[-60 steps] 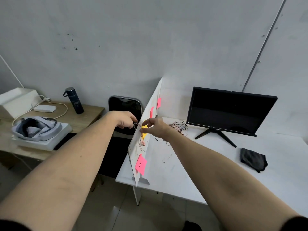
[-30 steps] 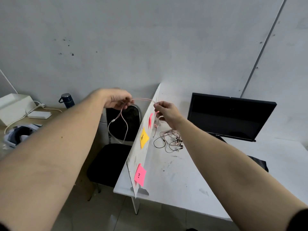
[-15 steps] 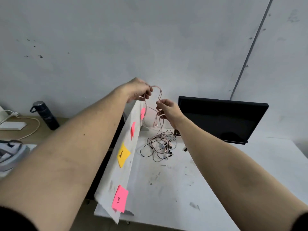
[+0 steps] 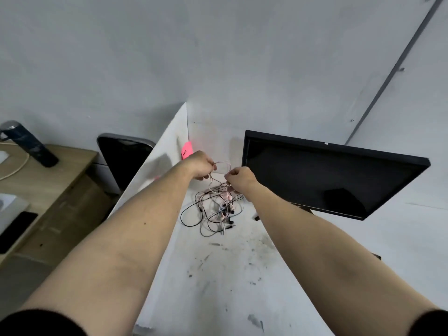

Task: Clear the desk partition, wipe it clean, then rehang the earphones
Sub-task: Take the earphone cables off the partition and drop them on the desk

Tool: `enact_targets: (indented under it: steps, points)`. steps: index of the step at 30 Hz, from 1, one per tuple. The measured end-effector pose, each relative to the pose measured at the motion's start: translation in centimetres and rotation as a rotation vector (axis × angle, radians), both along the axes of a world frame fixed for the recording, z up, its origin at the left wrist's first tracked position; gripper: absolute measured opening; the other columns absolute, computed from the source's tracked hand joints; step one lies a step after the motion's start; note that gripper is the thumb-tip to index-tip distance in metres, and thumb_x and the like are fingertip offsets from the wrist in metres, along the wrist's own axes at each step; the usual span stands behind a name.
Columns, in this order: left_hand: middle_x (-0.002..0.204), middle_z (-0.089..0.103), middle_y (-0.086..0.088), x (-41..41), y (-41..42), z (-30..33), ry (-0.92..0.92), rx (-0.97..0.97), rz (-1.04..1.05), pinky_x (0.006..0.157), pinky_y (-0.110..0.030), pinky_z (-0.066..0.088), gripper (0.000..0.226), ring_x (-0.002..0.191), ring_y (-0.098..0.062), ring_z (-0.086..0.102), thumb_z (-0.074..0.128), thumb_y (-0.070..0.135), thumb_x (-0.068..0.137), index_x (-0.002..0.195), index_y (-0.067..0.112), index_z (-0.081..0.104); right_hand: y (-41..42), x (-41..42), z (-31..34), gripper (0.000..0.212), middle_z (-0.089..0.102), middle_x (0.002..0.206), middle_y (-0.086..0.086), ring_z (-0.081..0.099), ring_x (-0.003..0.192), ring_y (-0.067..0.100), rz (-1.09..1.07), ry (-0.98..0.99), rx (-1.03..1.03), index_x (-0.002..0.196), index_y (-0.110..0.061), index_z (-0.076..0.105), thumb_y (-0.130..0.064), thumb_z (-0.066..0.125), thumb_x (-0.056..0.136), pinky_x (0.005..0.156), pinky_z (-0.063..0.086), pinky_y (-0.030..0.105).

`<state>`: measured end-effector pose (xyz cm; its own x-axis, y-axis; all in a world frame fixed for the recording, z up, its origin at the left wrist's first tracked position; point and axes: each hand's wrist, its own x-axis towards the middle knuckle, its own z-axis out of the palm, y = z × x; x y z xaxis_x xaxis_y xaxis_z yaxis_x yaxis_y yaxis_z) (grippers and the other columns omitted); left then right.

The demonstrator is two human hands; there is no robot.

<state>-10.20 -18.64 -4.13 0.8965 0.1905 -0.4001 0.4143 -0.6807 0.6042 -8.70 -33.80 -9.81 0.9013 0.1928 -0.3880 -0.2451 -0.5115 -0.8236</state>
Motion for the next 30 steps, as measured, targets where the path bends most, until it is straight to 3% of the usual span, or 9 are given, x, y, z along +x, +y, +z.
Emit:
enact_targets:
  steps: [2,6,11,15,18,21,23,25,30]
  points:
    - [0.074,0.063,-0.003,0.7,-0.2,-1.3,0.030,0.022,-0.013,0.058,-0.026,0.047,0.020,0.073,-0.023,0.060,0.055,0.009,0.093,0.103,0.011,0.073,0.3,1.0,-1.3,0.013,0.072,0.102,0.009,0.072,0.092,0.025,0.003,0.009,-0.065,0.099,-0.015,0.070,-0.021,0.060,0.093,0.082,0.059,0.035]
    - [0.102,0.070,-0.009,1.7,-0.4,-3.1,0.111,0.050,-0.045,0.062,-0.027,0.045,0.042,0.082,-0.022,0.061,0.040,-0.003,0.091,0.118,0.013,0.068,0.8,1.7,-2.5,0.020,0.068,0.108,0.009,0.065,0.091,0.023,-0.046,0.004,-0.134,0.107,-0.014,0.072,-0.018,0.058,0.095,0.074,0.052,0.029]
    - [0.106,0.069,-0.006,2.8,0.2,-3.6,0.121,0.050,-0.045,0.071,-0.029,0.050,0.045,0.094,-0.024,0.068,0.045,0.001,0.091,0.132,0.015,0.059,1.6,2.6,-3.6,0.030,0.064,0.123,0.011,0.067,0.103,0.026,-0.056,0.042,-0.198,0.119,-0.015,0.068,-0.008,0.057,0.093,0.085,0.057,0.033]
    - [0.102,0.072,-0.004,4.2,1.3,-1.9,-0.007,0.059,-0.041,0.076,-0.030,0.058,0.038,0.088,-0.019,0.071,0.051,0.007,0.088,0.120,0.020,0.066,3.0,3.4,-3.4,0.039,0.059,0.130,0.009,0.065,0.109,0.026,-0.014,0.033,-0.210,0.128,-0.018,0.062,-0.005,0.054,0.092,0.090,0.056,0.035]
    - [0.094,0.070,-0.002,5.9,2.2,1.2,-0.189,0.025,-0.041,0.059,-0.021,0.049,0.028,0.071,-0.014,0.068,0.051,0.007,0.089,0.107,0.019,0.069,4.7,4.1,-2.8,0.039,0.061,0.129,0.008,0.064,0.110,0.026,0.028,-0.012,-0.181,0.129,-0.016,0.061,-0.007,0.053,0.092,0.091,0.053,0.032]
    - [0.085,0.068,0.000,7.4,3.6,4.7,-0.374,-0.001,-0.008,0.072,-0.023,0.052,0.023,0.071,-0.014,0.065,0.051,0.008,0.088,0.095,0.019,0.070,7.1,5.0,-2.0,0.040,0.061,0.129,0.008,0.062,0.107,0.024,0.059,-0.048,-0.129,0.131,-0.015,0.060,-0.009,0.051,0.092,0.084,0.049,0.027]
    - [0.087,0.066,0.004,8.1,4.9,6.7,-0.475,0.084,-0.001,0.077,-0.019,0.047,0.024,0.079,-0.012,0.063,0.051,0.011,0.089,0.095,0.019,0.072,8.8,5.7,-1.7,0.039,0.060,0.130,0.008,0.063,0.104,0.023,0.073,-0.062,-0.110,0.131,-0.015,0.060,-0.012,0.054,0.093,0.080,0.047,0.024]
    - [0.095,0.068,0.004,8.4,6.4,7.8,-0.548,0.179,0.022,0.077,-0.014,0.040,0.025,0.087,-0.012,0.061,0.051,0.012,0.090,0.100,0.016,0.073,10.5,6.4,-1.7,0.037,0.062,0.129,0.007,0.064,0.108,0.025,0.076,-0.072,-0.097,0.129,-0.015,0.061,-0.016,0.058,0.092,0.085,0.051,0.027]
    - [0.122,0.059,-0.011,8.7,10.2,7.4,-0.536,0.307,0.076,0.101,-0.031,0.043,0.031,0.114,-0.025,0.056,0.051,0.019,0.089,0.116,0.015,0.067,14.1,7.3,-2.6,0.041,0.065,0.124,0.007,0.065,0.100,0.024,0.088,-0.069,-0.063,0.131,-0.012,0.060,-0.021,0.065,0.091,0.089,0.051,0.028]
